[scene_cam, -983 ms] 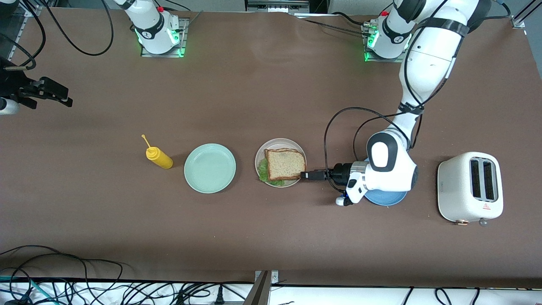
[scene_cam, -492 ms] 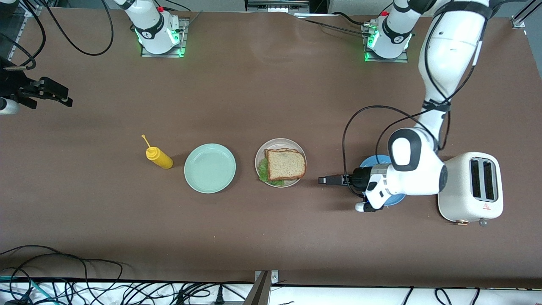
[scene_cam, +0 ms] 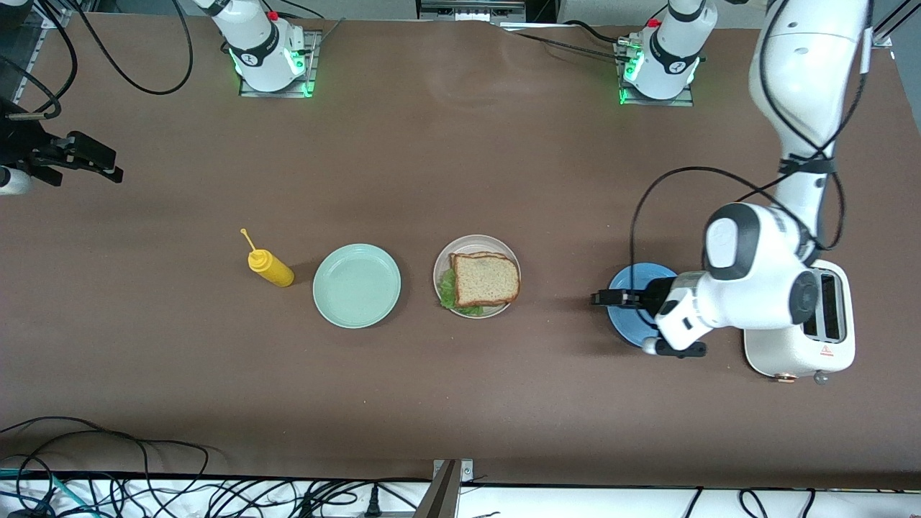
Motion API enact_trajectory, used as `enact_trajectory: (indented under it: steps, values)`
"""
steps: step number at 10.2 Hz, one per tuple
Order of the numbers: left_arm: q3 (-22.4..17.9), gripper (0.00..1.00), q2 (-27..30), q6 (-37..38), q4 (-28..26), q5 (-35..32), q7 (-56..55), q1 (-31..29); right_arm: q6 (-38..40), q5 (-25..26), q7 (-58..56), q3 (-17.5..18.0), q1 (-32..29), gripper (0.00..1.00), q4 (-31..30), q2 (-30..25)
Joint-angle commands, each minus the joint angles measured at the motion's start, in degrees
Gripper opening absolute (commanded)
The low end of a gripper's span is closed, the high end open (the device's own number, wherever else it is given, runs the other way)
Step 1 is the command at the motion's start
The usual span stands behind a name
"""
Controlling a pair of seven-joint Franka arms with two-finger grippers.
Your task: Make sandwich on beige plate with both arms
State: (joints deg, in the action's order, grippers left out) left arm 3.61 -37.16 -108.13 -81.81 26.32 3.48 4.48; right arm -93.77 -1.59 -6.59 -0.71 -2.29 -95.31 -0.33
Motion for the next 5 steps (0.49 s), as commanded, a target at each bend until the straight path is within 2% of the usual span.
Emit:
enact_trajectory:
  steps: [1,3,5]
  values:
    - [0.26,1.00,3.31,3.36,-0.98,-7.56,-0.49,-2.19,-0.80,0.71,0.79,0.53,0.18,1.00,-0.75,-0.81]
    - [0.26,1.00,5.07,3.71,-1.07,-18.00,-0.58,-2.19,-0.45,0.80,1.05,0.97,0.35,1.00,-0.75,-1.07]
    - [0.26,1.00,6.39,3.72,-1.16,-23.66,-0.58,-2.98,-0.54,0.80,2.54,1.41,0.35,1.00,-0.75,-0.99]
